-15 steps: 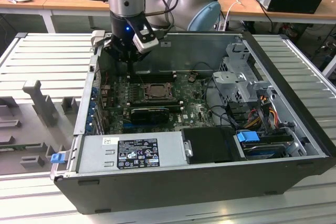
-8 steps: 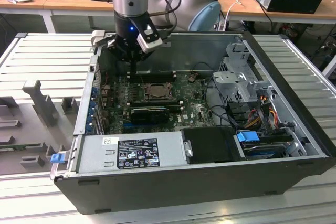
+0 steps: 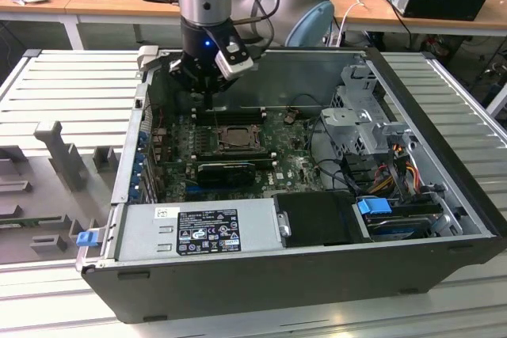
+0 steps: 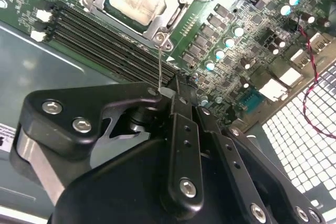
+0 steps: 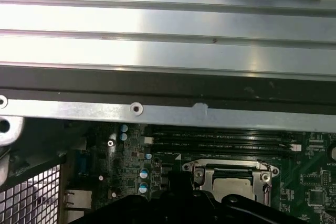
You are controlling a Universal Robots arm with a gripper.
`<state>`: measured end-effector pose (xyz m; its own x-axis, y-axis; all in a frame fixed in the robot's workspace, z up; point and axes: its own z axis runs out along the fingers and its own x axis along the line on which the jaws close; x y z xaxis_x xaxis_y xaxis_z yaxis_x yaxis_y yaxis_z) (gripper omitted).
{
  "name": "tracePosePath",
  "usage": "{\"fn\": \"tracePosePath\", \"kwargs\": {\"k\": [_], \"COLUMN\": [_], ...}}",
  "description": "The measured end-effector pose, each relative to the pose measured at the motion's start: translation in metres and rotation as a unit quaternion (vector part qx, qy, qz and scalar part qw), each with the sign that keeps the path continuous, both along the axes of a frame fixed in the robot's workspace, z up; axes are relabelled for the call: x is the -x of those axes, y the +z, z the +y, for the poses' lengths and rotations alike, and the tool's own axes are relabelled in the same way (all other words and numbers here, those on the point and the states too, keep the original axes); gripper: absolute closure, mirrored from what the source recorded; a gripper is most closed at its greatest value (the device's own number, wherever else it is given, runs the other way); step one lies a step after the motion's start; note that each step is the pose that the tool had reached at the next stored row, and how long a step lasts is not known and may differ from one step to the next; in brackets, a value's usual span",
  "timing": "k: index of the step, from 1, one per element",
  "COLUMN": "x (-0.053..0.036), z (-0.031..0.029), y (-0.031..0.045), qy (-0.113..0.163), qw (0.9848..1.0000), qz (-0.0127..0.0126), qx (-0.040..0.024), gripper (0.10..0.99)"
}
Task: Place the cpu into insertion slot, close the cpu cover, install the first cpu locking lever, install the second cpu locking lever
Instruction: 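Install the first cpu locking lever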
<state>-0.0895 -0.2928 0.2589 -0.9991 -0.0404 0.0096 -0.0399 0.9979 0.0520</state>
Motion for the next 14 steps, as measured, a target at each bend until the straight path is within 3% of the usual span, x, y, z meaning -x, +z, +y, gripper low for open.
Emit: {"fn": "tracePosePath", "kwargs": {"k": [14], "x": [-0.0183], "z": [0.0000], "y": [-0.0002], "qy": [0.000], "qw": [1.0000], "qz": [0.0000], "qx": [0.0000], "gripper": [0.980]}}
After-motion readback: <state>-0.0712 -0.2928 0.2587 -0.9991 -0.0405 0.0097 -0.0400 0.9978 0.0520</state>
